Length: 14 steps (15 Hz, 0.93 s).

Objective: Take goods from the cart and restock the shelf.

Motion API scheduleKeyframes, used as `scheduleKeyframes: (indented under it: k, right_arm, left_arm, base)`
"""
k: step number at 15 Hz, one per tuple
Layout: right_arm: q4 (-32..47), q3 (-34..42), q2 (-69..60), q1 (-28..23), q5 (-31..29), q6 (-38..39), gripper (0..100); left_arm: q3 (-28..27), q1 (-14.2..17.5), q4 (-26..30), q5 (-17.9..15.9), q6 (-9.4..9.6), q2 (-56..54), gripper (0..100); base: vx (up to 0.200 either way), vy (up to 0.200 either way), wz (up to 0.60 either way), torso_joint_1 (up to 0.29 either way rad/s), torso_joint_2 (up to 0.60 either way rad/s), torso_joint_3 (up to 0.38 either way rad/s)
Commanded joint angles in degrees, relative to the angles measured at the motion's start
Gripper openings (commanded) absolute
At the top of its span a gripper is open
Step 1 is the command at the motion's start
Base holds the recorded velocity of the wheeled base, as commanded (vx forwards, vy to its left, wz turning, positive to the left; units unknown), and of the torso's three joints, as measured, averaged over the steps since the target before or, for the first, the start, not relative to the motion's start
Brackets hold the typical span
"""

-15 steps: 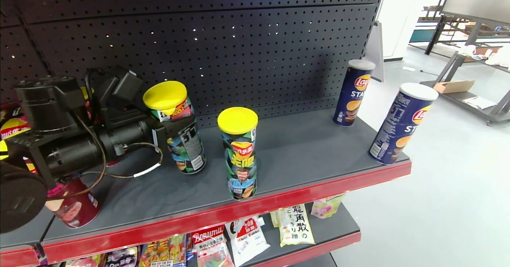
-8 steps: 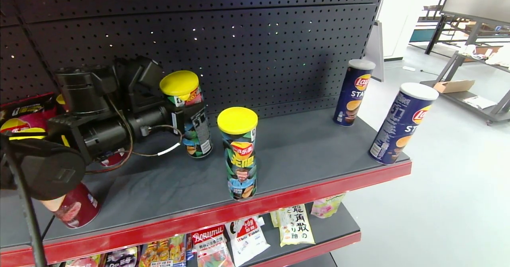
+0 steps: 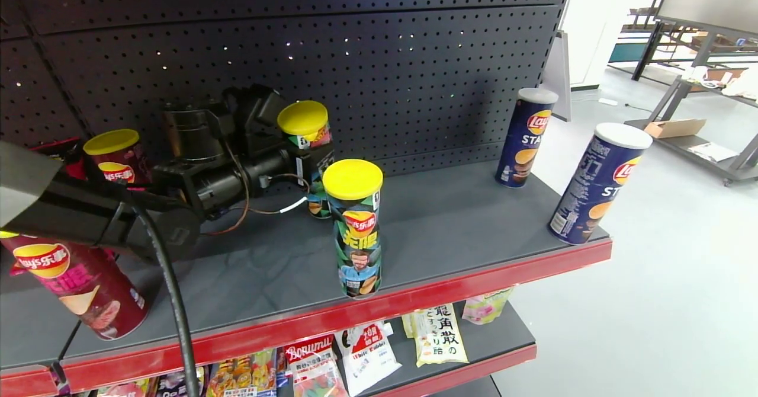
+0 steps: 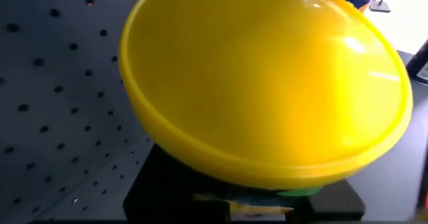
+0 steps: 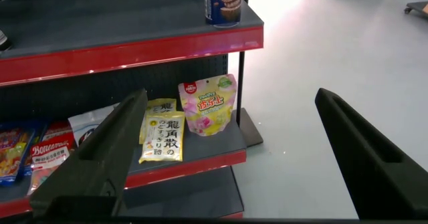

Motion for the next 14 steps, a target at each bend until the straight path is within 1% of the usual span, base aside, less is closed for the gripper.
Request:
scheduleKeyframes:
  k: [1,3,5,6,7,10,14]
  right_arm:
    - [0.0,0.0,0.0,0.0,0.0,0.0,100]
    - [0.0,0.0,0.0,0.0,0.0,0.0,100]
    - [0.0,0.0,0.0,0.0,0.0,0.0,100]
    - [0.0,0.0,0.0,0.0,0.0,0.0,100]
    - [0.0,0.0,0.0,0.0,0.0,0.0,100]
    - [0.0,0.0,0.0,0.0,0.0,0.0,100]
    - [0.0,0.0,0.0,0.0,0.0,0.0,100]
  left_arm:
    - [-1.8,-0.5,0.0,0.0,-0.01,3.1,0]
    - [-2.5,-0.7,0.1,0.5,-0.19,4.7,0]
    - [-4.3,-0.9,0.2,2.5,-1.24,5.9,0]
    - [-6.4,-1.7,0.3,4.6,-3.88,7.0,0]
    - [-7.1,-1.8,0.3,5.4,-4.76,7.4,0]
    - [-8.2,-1.9,2.6,5.9,-4.85,8.0,0]
    - [-11.2,-2.6,4.7,8.0,-4.85,9.4,0]
  base:
    - [0.0,0.0,0.0,0.0,0.0,0.0]
    - [0.0,0.0,0.0,0.0,0.0,0.0]
    - [0.0,0.0,0.0,0.0,0.0,0.0]
    - [0.0,0.0,0.0,0.0,0.0,0.0]
    - [0.0,0.0,0.0,0.0,0.0,0.0]
    - [0.0,0.0,0.0,0.0,0.0,0.0]
    - [0.0,0.0,0.0,0.0,0.0,0.0]
